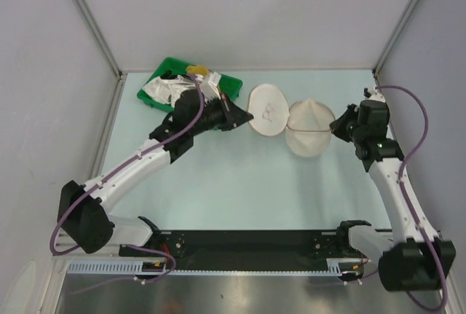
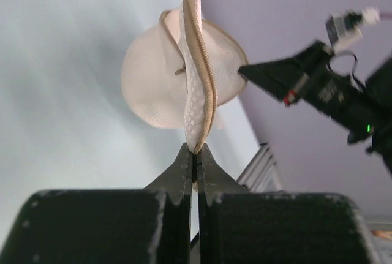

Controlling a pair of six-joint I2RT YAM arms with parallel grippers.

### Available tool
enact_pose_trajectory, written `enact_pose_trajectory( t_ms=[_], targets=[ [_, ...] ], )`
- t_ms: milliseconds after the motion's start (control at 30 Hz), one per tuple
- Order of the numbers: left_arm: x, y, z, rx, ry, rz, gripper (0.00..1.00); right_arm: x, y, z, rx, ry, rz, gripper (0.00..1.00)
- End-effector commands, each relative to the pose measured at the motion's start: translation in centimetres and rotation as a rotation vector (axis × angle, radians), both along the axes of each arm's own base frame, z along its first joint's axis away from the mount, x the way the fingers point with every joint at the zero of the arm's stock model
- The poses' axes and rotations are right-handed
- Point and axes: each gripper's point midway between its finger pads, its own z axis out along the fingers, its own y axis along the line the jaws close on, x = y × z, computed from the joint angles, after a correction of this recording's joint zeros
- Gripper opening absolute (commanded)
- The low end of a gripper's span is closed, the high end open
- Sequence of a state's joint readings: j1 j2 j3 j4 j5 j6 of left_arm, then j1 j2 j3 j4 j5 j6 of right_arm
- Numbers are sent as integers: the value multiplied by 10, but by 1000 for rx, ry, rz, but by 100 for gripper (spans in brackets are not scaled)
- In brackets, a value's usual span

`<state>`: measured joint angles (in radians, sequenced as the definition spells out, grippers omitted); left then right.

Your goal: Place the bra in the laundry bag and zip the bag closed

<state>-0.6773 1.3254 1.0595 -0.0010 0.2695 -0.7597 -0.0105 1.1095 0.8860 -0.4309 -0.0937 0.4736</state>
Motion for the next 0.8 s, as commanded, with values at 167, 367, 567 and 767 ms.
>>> enact_pose_trajectory(
  t_ms=[167, 367, 567, 767],
  targets=[
    [-5, -13, 73, -199, 105, -62, 0, -37, 3, 62, -133, -219, -9, 0],
    [9, -22, 17, -145, 219, -51, 0, -48, 0, -27, -54, -39, -70, 0],
    [10, -32, -5, -121, 222, -129, 0, -61, 5, -66, -19, 47, -60, 8],
    [-2, -30, -17, -67, 189, -201, 0, -41, -9, -57, 60, 33, -39, 59]
  ],
)
